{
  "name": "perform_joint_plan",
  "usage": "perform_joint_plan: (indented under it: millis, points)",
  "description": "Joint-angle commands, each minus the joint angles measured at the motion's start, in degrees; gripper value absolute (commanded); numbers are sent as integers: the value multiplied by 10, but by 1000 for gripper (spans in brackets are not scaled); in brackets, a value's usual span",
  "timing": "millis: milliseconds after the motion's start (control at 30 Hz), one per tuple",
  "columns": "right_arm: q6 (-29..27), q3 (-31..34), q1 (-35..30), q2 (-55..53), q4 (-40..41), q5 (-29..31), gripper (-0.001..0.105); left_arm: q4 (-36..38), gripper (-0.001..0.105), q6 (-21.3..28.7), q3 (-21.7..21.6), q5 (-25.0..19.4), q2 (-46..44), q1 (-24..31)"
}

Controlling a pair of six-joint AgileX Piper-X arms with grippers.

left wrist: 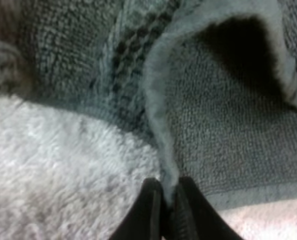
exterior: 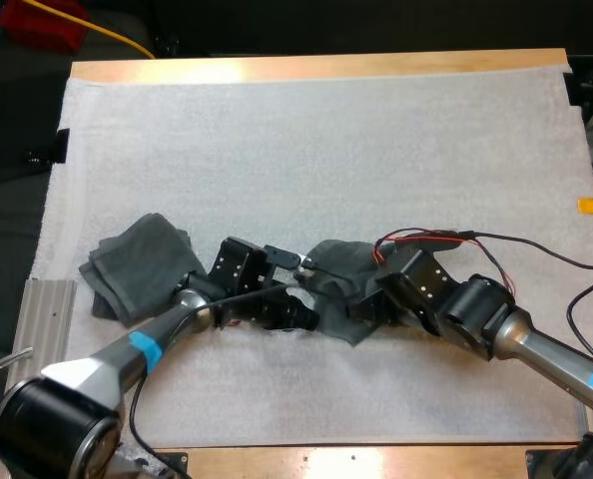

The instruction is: Pick towel from pile, fold and stack

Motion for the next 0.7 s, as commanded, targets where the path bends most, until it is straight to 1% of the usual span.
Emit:
perform_joint_plan:
  millis: [0, 133, 200, 233, 300, 333, 433, 567, 667]
  points:
    - [-1, -2, -2, -4, -1, 3, 0, 9, 0, 19, -3, -12, -19, -2]
    - [-2, -9, -2, -8, -3, 3, 0, 52, 0, 55, -9, -37, -68, -2]
    - [-22, -22, -2, -17, -1, 7, 1, 97, 0, 84, -19, -53, -95, -2]
    - [-28, -27, -2, -19, -1, 9, 1, 108, 0, 93, -24, -59, -103, -2]
    - [-46, -45, -2, -28, 3, 17, 1, 148, 0, 115, -39, -85, -128, -2]
    - [-50, -52, -2, -31, 5, 18, 1, 161, 0, 123, -45, -89, -136, -2]
    - [-61, -75, -2, -39, 23, 22, 1, 208, 0, 141, -79, -108, -169, -2]
    - [-69, -99, -2, -47, 51, 51, 1, 266, 0, 166, -143, -145, -211, -2]
    - [-77, -114, -2, -58, 54, 52, 1, 303, 0, 181, -188, -151, -227, -2]
